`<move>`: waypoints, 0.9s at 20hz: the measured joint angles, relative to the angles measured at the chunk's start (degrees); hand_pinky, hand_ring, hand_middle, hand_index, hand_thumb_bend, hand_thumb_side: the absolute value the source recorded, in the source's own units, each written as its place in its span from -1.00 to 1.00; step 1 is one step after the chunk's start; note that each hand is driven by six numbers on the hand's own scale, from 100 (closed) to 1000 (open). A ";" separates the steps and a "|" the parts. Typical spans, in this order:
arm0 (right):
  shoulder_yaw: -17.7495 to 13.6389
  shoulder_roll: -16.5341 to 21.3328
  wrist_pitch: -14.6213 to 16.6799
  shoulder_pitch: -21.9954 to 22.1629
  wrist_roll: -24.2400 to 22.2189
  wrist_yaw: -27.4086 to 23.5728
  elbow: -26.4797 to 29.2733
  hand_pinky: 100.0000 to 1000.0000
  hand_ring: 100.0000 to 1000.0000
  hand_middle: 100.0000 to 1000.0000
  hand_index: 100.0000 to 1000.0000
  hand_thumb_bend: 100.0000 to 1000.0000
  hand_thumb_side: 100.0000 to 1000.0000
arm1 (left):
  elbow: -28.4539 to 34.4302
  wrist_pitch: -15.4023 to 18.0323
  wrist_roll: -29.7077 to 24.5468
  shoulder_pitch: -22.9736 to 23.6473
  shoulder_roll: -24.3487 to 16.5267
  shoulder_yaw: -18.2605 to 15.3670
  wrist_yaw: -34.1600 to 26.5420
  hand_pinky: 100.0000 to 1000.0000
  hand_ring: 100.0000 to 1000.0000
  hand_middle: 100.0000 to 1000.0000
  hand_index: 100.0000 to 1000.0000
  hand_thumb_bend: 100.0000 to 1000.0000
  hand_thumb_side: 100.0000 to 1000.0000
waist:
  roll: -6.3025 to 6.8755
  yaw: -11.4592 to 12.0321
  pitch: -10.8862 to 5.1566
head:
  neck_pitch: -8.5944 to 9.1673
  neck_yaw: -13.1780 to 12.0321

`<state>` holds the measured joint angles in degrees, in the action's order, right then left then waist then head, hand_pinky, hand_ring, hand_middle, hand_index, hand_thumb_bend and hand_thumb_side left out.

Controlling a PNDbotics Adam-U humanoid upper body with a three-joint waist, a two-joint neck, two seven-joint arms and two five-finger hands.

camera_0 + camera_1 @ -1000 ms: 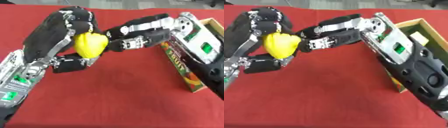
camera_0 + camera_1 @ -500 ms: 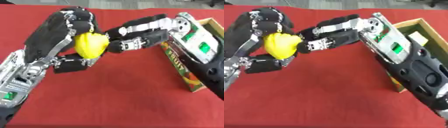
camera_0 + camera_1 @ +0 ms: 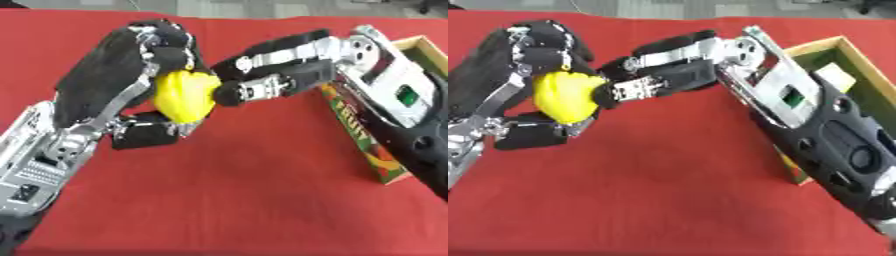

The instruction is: Pick up the objects with one hand, pass them to the other hand, and then place them into the box on the other side of the table.

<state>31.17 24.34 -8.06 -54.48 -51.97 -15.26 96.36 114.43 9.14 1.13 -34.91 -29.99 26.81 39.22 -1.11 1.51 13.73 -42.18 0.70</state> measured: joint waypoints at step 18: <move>0.01 0.06 -1.55 0.04 0.26 -0.62 0.69 0.90 1.00 0.76 0.97 -1.00 0.51 | -0.40 -1.86 -1.53 -1.33 3.18 0.55 1.27 0.28 0.08 -0.01 0.02 -1.00 -1.00 | -0.02 0.02 0.02 | 0.00 0.26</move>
<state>31.19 24.40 -9.61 -54.45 -51.71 -15.88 97.06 114.04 7.28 -0.40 -36.25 -26.81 27.37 40.49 -1.12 1.53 13.74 -42.17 0.96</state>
